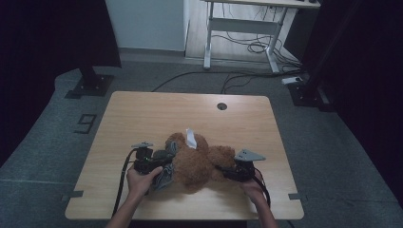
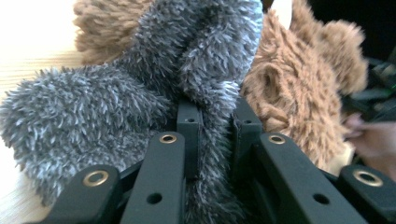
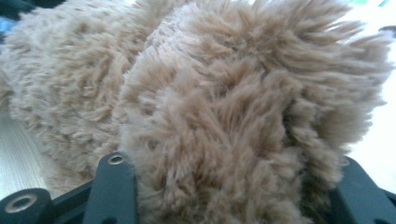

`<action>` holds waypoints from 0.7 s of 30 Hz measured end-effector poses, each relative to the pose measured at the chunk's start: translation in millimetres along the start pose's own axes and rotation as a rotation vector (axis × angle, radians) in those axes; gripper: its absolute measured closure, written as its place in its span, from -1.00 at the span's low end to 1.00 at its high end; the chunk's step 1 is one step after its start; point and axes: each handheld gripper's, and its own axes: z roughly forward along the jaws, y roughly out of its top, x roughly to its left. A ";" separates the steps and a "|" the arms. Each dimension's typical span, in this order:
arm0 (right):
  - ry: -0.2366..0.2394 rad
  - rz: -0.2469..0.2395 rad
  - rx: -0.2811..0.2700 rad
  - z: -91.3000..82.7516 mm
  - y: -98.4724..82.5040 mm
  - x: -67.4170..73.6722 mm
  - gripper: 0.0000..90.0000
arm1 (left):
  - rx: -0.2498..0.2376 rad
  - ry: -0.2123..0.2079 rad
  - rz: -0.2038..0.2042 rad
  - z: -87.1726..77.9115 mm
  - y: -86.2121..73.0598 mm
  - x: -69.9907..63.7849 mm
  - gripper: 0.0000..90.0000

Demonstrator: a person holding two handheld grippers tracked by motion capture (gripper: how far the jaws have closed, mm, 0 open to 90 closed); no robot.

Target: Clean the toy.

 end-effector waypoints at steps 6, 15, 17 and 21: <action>-0.022 -0.045 -0.078 5.3 7.6 6.4 0.09 | -0.059 -0.004 0.002 0.6 11.6 -2.5 0.75; -0.099 -0.130 -0.168 24.7 22.9 -4.3 0.04 | -0.058 0.082 0.055 2.3 34.9 7.6 0.74; -0.101 -0.135 -0.149 26.6 15.9 -5.4 0.02 | -0.063 0.060 0.035 3.0 24.9 14.0 0.74; -0.063 -0.087 -0.151 19.2 1.0 -12.8 -0.03 | -0.065 0.029 0.025 -2.0 15.3 12.8 0.73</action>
